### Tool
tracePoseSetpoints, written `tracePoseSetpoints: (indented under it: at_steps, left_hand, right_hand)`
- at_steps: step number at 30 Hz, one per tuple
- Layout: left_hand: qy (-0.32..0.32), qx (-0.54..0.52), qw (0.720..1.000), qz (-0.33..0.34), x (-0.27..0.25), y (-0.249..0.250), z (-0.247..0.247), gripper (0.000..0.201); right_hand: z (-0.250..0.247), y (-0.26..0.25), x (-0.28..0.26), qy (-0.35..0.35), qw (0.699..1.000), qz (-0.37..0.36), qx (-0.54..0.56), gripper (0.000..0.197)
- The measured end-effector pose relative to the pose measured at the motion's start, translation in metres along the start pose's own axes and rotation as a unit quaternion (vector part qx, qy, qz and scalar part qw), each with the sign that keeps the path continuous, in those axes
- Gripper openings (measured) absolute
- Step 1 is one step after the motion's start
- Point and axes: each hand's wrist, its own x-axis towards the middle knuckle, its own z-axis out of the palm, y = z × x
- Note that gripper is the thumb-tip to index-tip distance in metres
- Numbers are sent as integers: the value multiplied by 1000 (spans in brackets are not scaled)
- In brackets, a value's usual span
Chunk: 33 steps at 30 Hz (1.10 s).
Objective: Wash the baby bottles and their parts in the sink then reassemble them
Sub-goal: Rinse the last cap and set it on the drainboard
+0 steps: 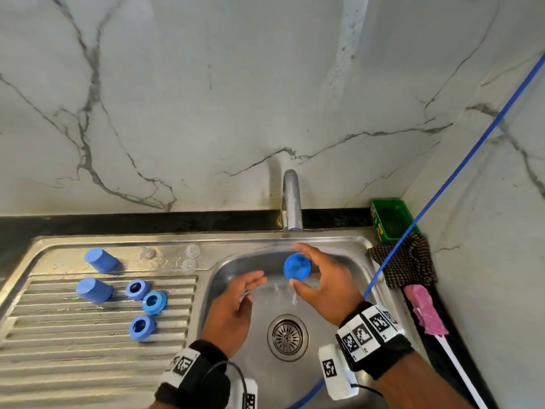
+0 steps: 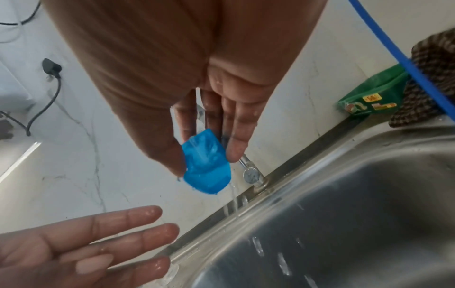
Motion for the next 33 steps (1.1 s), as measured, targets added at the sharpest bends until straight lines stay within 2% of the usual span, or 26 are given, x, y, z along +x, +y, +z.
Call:
tracePoseSetpoints:
  at_steps: [5,8,10,14,19,22,23,25,27,28,30,33]
  left_hand:
    - [13,-14,1000,5,-28,23,-6,48]
    - [-1,-25,1000,11,-40,33,-9,44]
    - [-21,-59,998,3,-46,42,-9,46]
    - [-81,-168,982,-11,-58,47,-5,60]
    - [-70,-198,978,-13,-72,41,-6,56]
    - [-64,-234,970,-5,-71,51,-14,49]
    - [-54,-221,974,5,-69,56,-16,50]
    - [-36,-172,984,41,-62,69,-19,51]
    - [-11,-82,993,85,-53,87,-18,47]
    - [-2,-27,994,106,-47,95,-19,45]
    - [-3,82,988,128,-37,111,-20,44]
    - [-33,202,970,129,-30,126,-14,44]
  right_hand:
    - [-8,-21,-21,22,999,-29,-4,54]
    - [-8,-35,-35,17,998,-59,-8,51]
    - [-8,-43,-45,34,998,-54,2,49]
    - [1,-60,-70,-13,998,-59,18,50]
    - [11,-73,-93,16,996,-65,53,49]
    - [14,-74,-98,29,994,-14,101,41]
    - [14,-74,-97,22,988,23,149,38]
    - [10,-75,-93,10,955,94,282,28]
    - [-1,-73,-88,-3,919,130,372,23]
    - [-5,-71,-85,-10,913,134,385,24]
    - [-15,-65,-82,-33,921,125,368,32]
    - [-24,-46,-78,-55,970,62,230,43]
